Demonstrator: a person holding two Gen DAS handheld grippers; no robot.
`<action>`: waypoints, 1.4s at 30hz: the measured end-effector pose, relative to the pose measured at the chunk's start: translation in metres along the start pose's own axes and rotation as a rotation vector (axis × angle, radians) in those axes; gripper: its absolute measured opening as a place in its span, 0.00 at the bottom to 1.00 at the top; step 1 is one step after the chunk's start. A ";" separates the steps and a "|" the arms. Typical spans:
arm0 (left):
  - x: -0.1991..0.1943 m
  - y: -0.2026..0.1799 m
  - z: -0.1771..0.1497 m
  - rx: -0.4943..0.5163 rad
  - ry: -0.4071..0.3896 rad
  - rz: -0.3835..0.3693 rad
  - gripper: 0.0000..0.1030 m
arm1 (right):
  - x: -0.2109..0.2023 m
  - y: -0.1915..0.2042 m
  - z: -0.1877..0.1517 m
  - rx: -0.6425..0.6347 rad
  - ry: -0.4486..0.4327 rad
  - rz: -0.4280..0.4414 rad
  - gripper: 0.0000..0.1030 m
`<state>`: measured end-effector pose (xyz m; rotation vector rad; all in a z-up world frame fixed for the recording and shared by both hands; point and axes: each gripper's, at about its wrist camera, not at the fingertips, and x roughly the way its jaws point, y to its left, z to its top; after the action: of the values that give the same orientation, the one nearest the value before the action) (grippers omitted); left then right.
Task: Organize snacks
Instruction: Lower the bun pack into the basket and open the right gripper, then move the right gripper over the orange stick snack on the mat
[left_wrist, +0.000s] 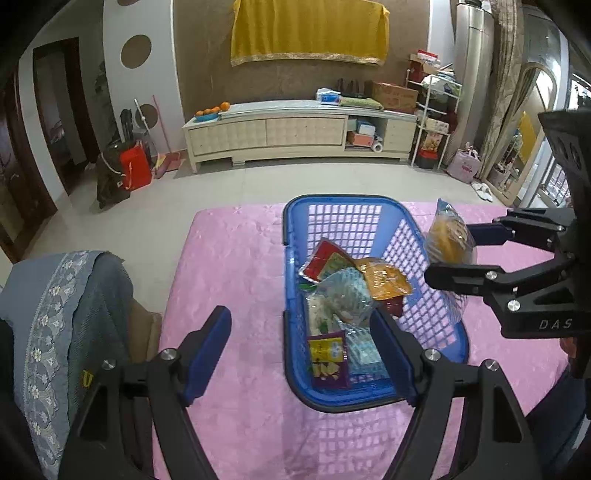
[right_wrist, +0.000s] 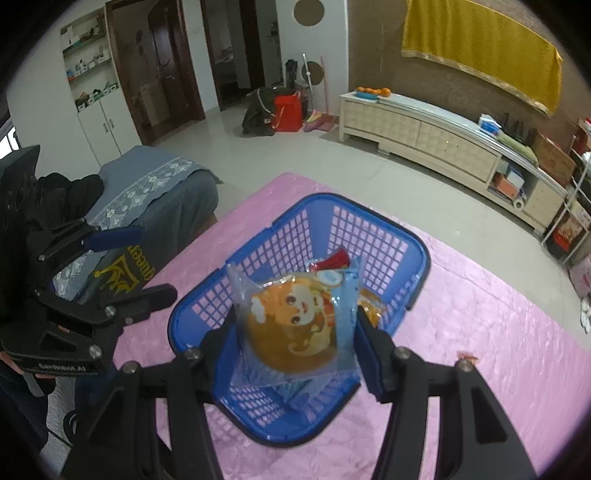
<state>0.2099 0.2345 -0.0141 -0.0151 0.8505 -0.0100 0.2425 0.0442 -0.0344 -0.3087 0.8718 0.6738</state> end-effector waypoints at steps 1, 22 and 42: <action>0.002 0.002 -0.001 -0.008 0.002 -0.001 0.73 | 0.004 0.001 0.002 -0.002 0.006 0.002 0.60; 0.024 0.035 -0.010 -0.095 0.015 0.015 0.73 | 0.077 0.020 0.023 -0.091 0.037 -0.038 0.92; -0.020 -0.028 -0.003 -0.027 -0.111 -0.030 0.73 | -0.018 -0.027 -0.019 0.026 -0.016 -0.116 1.00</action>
<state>0.1946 0.2071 -0.0008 -0.0535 0.7396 -0.0261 0.2409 0.0070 -0.0325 -0.3273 0.8402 0.5562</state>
